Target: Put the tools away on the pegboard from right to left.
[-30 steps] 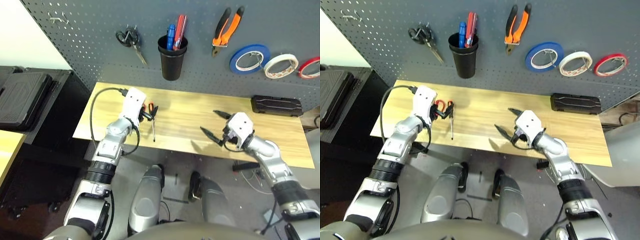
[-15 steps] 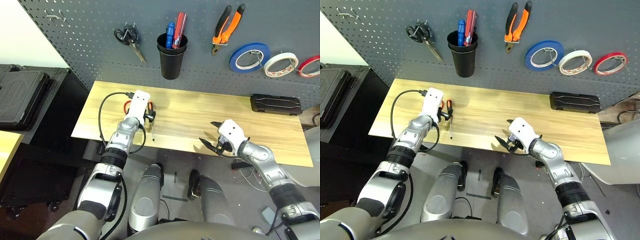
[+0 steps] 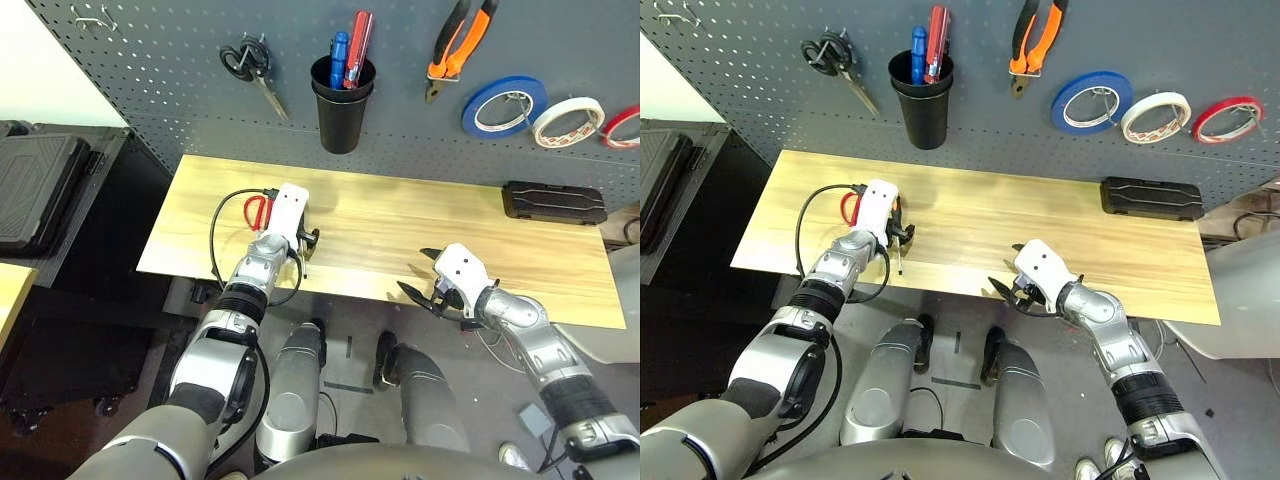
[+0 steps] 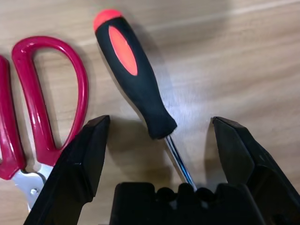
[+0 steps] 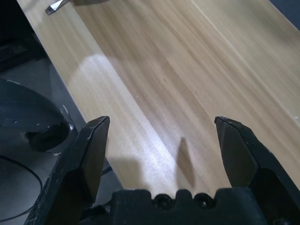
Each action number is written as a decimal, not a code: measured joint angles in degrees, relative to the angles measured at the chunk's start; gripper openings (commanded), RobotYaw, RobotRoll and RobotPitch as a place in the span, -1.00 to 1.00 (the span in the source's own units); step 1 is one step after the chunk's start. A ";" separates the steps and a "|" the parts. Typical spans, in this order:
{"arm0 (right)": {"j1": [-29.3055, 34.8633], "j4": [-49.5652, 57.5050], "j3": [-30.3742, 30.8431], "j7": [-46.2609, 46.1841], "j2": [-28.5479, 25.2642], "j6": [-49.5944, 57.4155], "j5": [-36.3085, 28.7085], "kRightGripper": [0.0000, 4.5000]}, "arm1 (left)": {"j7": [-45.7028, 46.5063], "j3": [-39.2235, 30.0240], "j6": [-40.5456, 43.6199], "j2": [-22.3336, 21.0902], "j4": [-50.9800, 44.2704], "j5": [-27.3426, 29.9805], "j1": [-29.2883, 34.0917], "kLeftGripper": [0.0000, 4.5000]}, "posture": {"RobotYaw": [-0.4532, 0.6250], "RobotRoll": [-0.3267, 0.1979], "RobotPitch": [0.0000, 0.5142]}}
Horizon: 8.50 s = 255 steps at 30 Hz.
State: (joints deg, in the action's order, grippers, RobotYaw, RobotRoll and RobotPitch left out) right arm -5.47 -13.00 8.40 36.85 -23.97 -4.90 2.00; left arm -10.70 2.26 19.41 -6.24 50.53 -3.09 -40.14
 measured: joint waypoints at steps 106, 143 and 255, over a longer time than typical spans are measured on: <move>-17.42 -2.53 -27.30 28.74 -11.26 3.61 -39.72 1.00 | 10.14 -10.24 -2.64 5.70 -58.25 19.88 -6.60 -0.74 | 0.21 0.25 -0.29; -17.29 2.13 -27.93 23.29 -7.12 3.55 -38.96 1.00 | 7.19 -7.78 -18.50 9.15 -33.99 15.72 -20.64 -0.74 | 0.08 0.25 -0.36; 1.51 13.20 -0.25 4.81 -0.91 12.65 -5.88 1.00 | 12.87 -12.75 -20.78 -6.07 13.47 5.40 -4.74 0.98 | 0.12 0.25 0.39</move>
State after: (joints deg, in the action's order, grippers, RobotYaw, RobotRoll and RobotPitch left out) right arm -3.97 0.20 8.15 41.66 -24.88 7.75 -3.88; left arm 2.17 -10.49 -1.37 -12.31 63.99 2.32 -44.88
